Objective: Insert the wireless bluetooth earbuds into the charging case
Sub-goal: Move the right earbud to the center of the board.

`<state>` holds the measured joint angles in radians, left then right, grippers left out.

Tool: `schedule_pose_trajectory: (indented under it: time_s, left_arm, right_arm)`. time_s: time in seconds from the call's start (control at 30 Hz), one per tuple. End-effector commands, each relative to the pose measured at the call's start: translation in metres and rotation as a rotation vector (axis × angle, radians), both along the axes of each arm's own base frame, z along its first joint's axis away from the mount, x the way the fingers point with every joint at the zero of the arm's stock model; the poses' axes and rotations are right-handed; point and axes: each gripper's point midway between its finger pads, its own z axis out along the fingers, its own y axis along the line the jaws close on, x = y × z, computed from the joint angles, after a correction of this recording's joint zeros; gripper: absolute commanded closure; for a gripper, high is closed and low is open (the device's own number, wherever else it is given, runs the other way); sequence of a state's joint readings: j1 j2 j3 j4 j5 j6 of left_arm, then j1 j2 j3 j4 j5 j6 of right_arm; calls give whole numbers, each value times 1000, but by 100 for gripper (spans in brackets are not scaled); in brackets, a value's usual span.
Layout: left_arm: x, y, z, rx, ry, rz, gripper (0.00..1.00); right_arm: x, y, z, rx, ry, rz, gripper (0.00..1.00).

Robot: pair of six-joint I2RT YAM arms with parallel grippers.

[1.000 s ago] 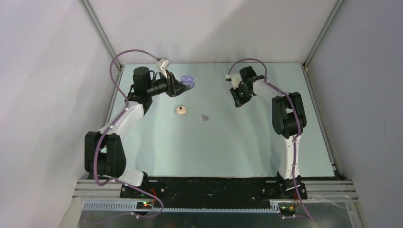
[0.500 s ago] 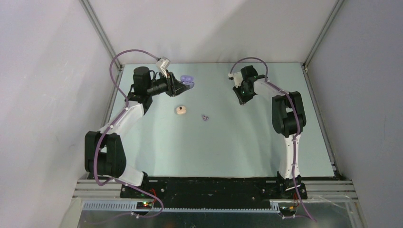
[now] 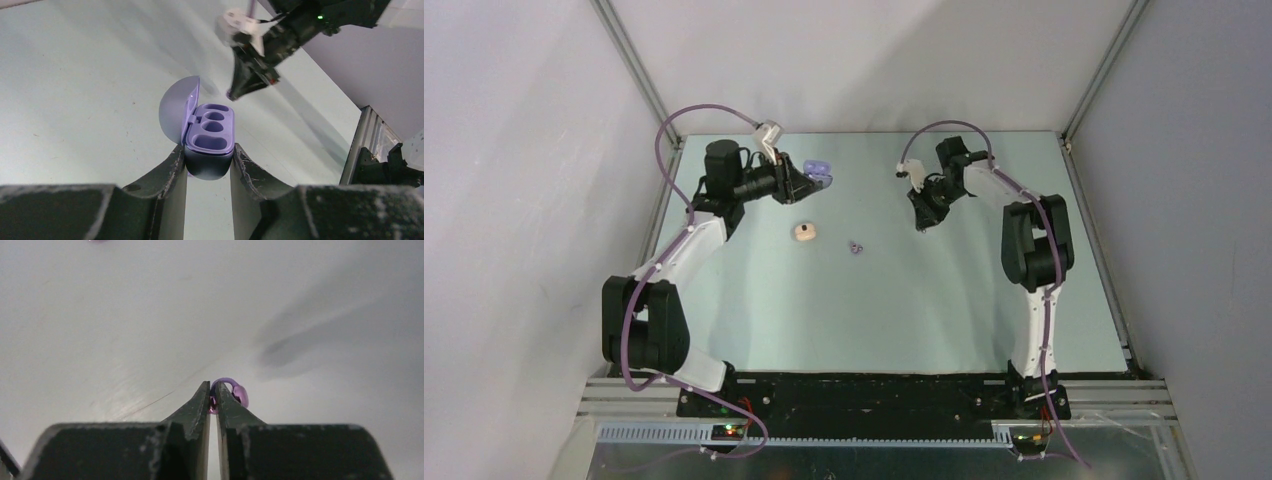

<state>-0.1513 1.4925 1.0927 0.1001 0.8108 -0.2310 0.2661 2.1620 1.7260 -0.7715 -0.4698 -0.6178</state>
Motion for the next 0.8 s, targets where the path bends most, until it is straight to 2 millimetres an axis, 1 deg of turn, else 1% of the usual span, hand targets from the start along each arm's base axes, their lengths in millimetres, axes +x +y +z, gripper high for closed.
schedule_pose_trajectory:
  time_s: [0.0, 0.03, 0.07, 0.1, 0.13, 0.17, 0.2, 0.23, 0.27, 0.3, 0.33, 0.4, 0.47, 0.5, 0.53, 0.57, 0.6, 0.63, 0.67, 0.7, 0.77]
  left_arm:
    - [3, -1, 24, 8, -79, -12, 100]
    - [2, -1, 24, 13, -80, -14, 100]
    - [-1, 0, 24, 17, -78, -16, 100]
    - [-2, 1, 24, 25, -88, -18, 100]
    - [-4, 1, 22, 31, -79, -21, 100]
    - [-6, 2, 22, 39, -88, -22, 100]
    - [-8, 2, 19, 45, -76, -24, 100]
    - [-10, 3, 19, 50, -82, -26, 100]
    - [-11, 3, 17, 54, -74, -27, 100]
    - [-13, 3, 18, 55, -80, -29, 100]
    - [-14, 3, 17, 56, -80, -30, 100]
    - [-19, 5, 13, 64, -62, -29, 100]
    - [-21, 6, 12, 70, -58, -29, 100]
    - [-22, 6, 12, 71, -56, -28, 100]
    - [-22, 6, 11, 72, -54, -26, 100]
    - [-22, 6, 11, 72, -52, -25, 100]
    - [-22, 6, 11, 71, -49, -23, 100]
    - [-22, 6, 11, 70, -48, -22, 100]
    - [-22, 6, 11, 70, -47, -21, 100]
    - [-23, 7, 12, 70, -47, -21, 100]
    - [-24, 7, 12, 71, -45, -19, 100]
  right_arm:
    - [-98, 32, 55, 265, -88, 633, 83]
    - [-118, 25, 49, 175, -104, 763, 78]
    - [-133, 15, 29, 127, -147, 920, 76]
    - [-135, 3, 16, 49, -191, 986, 72]
    - [-130, 0, 11, 14, -259, 1068, 70]
    - [-122, -10, 4, -54, -298, 1101, 68]
    - [-116, -13, 2, -80, -330, 1138, 68]
    - [-106, -15, 0, -108, -362, 1137, 67]
    - [-102, -15, 1, -113, -376, 1125, 66]
    - [-96, -14, 6, -112, -391, 1099, 66]
    - [-95, -12, 10, -108, -397, 1081, 66]
    - [-93, -2, 22, -80, -380, 980, 67]
    - [-91, 11, 35, -33, -345, 837, 69]
    - [-92, 15, 40, -15, -278, 698, 72]
    - [-90, 22, 43, -18, -265, 638, 74]
    - [-92, 26, 48, -4, -198, 509, 75]
    - [-91, 32, 50, -16, -181, 463, 76]
    - [-95, 35, 50, -7, -117, 357, 76]
    - [-98, 38, 48, -8, -93, 324, 77]
    - [-102, 41, 47, -1, -46, 255, 78]
    - [-105, 44, 35, -22, 16, 181, 80]
